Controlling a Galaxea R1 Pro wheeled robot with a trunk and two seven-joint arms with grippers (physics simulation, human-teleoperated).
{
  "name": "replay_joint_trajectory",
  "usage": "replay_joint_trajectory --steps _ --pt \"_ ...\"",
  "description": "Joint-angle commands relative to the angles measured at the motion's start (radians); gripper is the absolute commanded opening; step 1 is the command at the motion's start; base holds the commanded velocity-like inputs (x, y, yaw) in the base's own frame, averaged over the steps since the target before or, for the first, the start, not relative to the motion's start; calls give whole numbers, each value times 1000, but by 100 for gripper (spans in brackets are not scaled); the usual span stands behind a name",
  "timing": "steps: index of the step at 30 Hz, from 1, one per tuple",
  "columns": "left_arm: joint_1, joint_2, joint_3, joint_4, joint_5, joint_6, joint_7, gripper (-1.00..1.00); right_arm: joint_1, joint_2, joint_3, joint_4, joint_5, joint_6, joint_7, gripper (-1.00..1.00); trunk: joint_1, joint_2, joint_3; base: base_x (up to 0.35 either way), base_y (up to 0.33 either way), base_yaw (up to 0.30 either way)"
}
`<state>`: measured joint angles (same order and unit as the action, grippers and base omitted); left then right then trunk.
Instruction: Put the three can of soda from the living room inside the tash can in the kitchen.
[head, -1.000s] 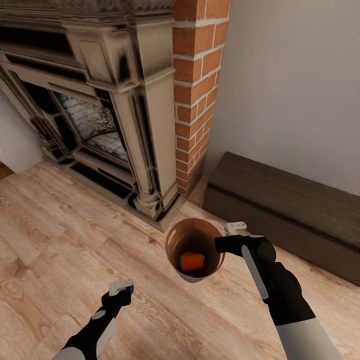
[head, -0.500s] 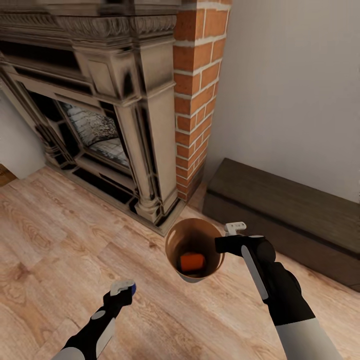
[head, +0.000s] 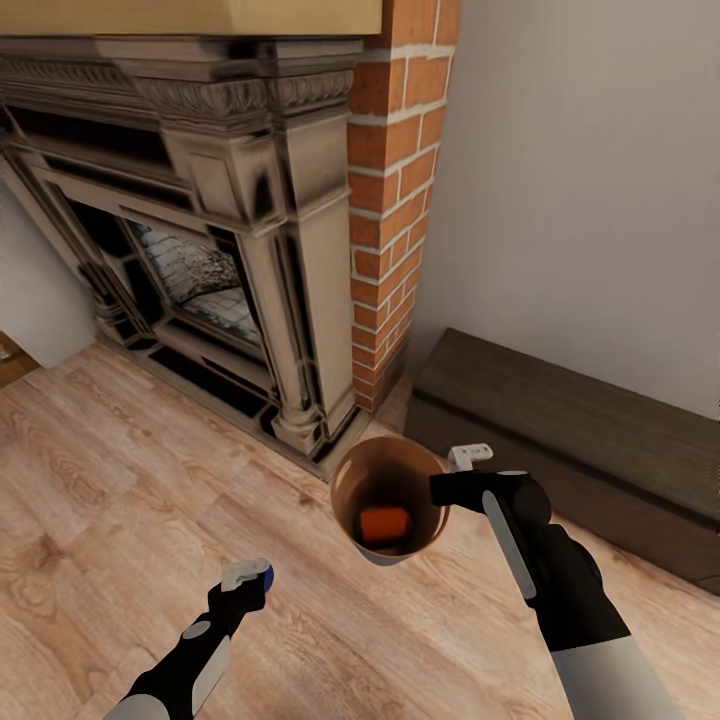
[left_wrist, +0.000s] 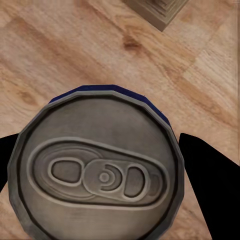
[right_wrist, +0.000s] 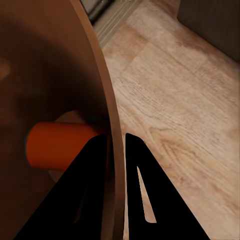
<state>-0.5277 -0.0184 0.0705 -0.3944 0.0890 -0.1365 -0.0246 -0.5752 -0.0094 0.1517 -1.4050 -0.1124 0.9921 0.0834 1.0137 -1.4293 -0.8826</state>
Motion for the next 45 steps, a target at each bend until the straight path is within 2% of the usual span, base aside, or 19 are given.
replay_joint_trajectory --steps 1,10,15,17,19,21,24,26,29,31,35,38,41,45 --pt "0 0 0 0 0 0 0 -100 0 0 0 0 -23 0 6 -100 -4 7 5 0 0 0" --pt "0 0 0 0 0 1 0 -100 0 0 0 0 -21 0 6 -100 -38 70 48 0 0 0" --pt "0 0 0 -5 0 0 0 -100 0 0 0 0 -20 0 6 -100 -38 70 55 0 0 0" --pt "0 0 2 -30 1 0 -2 -100 0 0 -1 4 -19 0 5 -100 -38 70 56 0 0 0" --pt "0 0 6 -85 1 1 -6 -100 0 -1 -2 47 -16 -6 3 -100 -38 70 57 0 0 0" --pt "0 0 5 -104 1 1 -15 -100 0 -1 -2 80 -16 -31 2 -100 -38 70 57 0 0 0" --pt "0 0 3 -133 2 14 -61 -100 0 -1 -2 126 -12 -77 0 -100 -38 70 57 0 0 0" --pt "0 1 6 -188 3 68 -116 -100 0 -1 -2 158 -11 -96 -2 -100 -38 70 57 0 0 0" --pt "0 8 10 -313 3 285 -284 -100 0 -2 -1 204 -9 -115 -3 -100 -38 70 57 0 0 0" --pt "0 11 12 -345 2 344 -346 -100 0 -2 -1 235 -9 -137 -3 -100 -38 70 57 0 0 0" --pt "0 13 14 -377 5 397 -410 -100 0 -3 -1 324 -9 -205 -4 -100 -38 70 57 0 0 0" --pt "0 14 14 -381 6 406 -443 -100 0 -3 -1 343 -9 -217 -4 -100 -38 70 57 0 0 0" --pt "0 19 14 -384 7 437 -510 -100 0 -3 -1 352 -8 -222 -4 -100 -38 70 57 0 0 0" --pt "0 51 22 -413 7 516 -627 -100 0 -3 -1 381 -8 -233 -4 -100 -38 70 57 0 0 0"
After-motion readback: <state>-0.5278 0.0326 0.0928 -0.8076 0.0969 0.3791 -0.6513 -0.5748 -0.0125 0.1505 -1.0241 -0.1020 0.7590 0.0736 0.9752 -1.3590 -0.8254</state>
